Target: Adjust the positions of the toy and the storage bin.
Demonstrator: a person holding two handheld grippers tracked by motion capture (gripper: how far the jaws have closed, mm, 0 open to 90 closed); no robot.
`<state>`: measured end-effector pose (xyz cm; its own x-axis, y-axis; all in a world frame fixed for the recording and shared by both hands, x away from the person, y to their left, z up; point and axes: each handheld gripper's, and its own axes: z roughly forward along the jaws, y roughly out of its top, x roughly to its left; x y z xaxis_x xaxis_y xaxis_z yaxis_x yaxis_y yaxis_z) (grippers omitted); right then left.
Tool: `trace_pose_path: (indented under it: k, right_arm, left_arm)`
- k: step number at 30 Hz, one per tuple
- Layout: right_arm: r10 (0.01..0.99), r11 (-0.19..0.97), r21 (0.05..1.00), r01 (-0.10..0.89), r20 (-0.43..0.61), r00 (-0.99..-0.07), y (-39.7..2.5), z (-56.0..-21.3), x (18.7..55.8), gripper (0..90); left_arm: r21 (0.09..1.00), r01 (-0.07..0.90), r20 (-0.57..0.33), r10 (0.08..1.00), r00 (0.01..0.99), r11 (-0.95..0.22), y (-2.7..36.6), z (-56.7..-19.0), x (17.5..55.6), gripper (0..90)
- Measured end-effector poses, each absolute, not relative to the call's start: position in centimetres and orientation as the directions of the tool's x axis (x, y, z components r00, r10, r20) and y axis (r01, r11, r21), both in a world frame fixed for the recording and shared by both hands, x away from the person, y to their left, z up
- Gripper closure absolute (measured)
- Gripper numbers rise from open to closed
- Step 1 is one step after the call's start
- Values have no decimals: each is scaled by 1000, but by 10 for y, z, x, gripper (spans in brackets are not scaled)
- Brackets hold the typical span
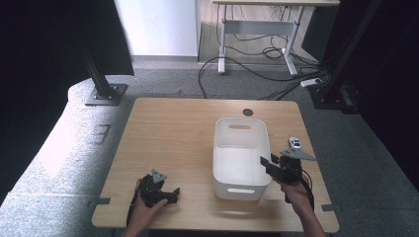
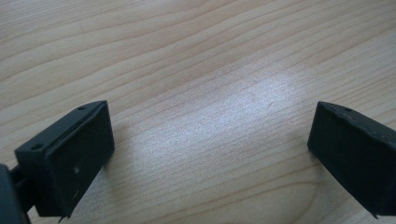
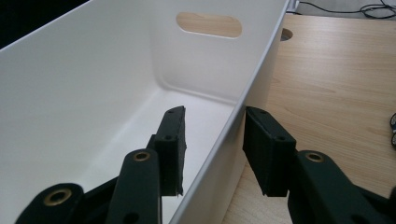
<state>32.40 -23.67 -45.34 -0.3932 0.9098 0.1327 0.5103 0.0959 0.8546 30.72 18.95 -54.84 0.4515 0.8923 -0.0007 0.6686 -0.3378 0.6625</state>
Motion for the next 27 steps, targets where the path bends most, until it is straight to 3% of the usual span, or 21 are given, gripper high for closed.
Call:
trace_pose_path:
  k: [27]
  right_arm:
    - [897,105,847,521,146,-417,-218,-453,336,582]
  left_arm:
    - [663,667,-1,891,454,-339,189,-549,308,1]
